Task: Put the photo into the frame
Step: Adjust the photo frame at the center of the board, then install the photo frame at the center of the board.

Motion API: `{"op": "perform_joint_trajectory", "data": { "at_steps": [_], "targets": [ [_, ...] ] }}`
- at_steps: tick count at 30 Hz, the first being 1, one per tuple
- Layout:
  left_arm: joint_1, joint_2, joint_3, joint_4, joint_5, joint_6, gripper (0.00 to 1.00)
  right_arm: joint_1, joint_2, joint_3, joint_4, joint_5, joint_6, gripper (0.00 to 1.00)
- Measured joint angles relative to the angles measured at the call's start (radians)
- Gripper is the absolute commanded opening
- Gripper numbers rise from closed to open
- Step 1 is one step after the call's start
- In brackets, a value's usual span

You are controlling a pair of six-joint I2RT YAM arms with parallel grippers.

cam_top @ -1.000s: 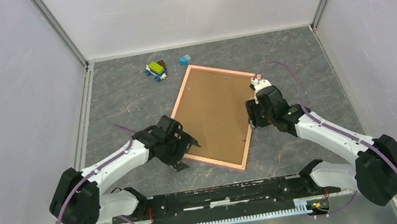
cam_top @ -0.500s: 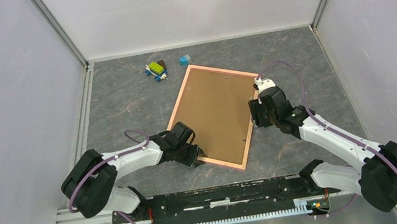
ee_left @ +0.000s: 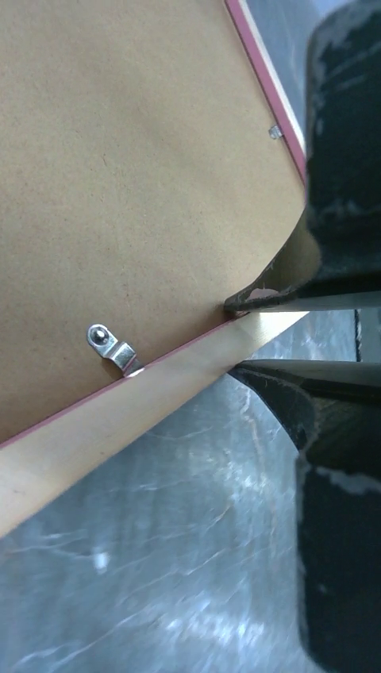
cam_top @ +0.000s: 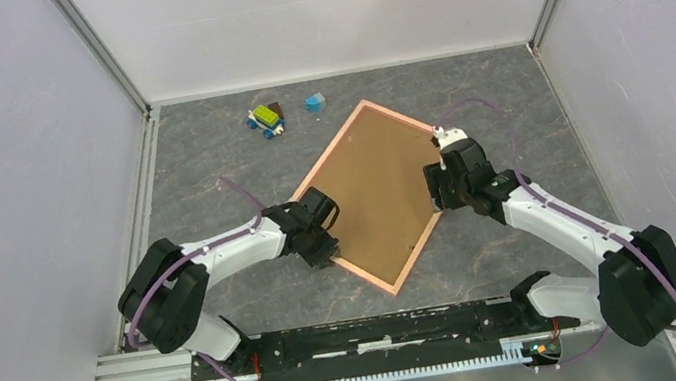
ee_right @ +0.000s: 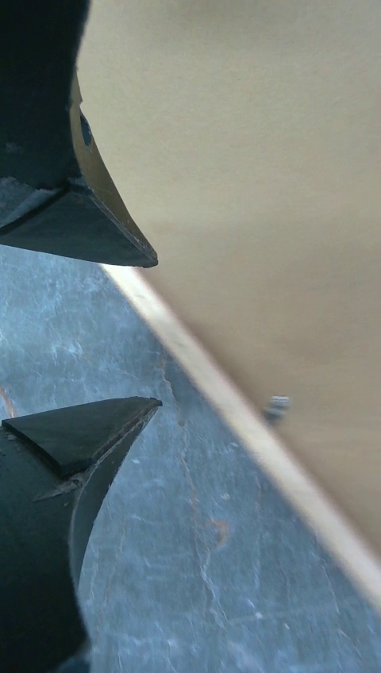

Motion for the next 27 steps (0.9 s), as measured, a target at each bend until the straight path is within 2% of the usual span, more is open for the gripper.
{"op": "perform_joint_trajectory", "data": {
  "at_steps": [7, 15, 20, 27],
  "targets": [
    [0.03, 0.017, 0.071, -0.1, -0.111, 0.403, 0.02, -0.076, 0.113, 0.124, -0.014, -0.027, -0.1, 0.67],
    [0.209, 0.069, 0.146, -0.235, -0.171, 0.723, 0.02, -0.1, 0.253, 0.204, -0.066, -0.029, -0.187, 0.63],
    [0.288, 0.074, 0.157, -0.277, -0.203, 0.83, 0.02, -0.1, 0.266, 0.194, -0.087, -0.038, -0.192, 0.64],
    [0.29, 0.109, 0.176, -0.285, -0.2, 0.875, 0.02, -0.1, 0.254, 0.092, -0.068, -0.135, -0.162, 0.59]
  ]
}}
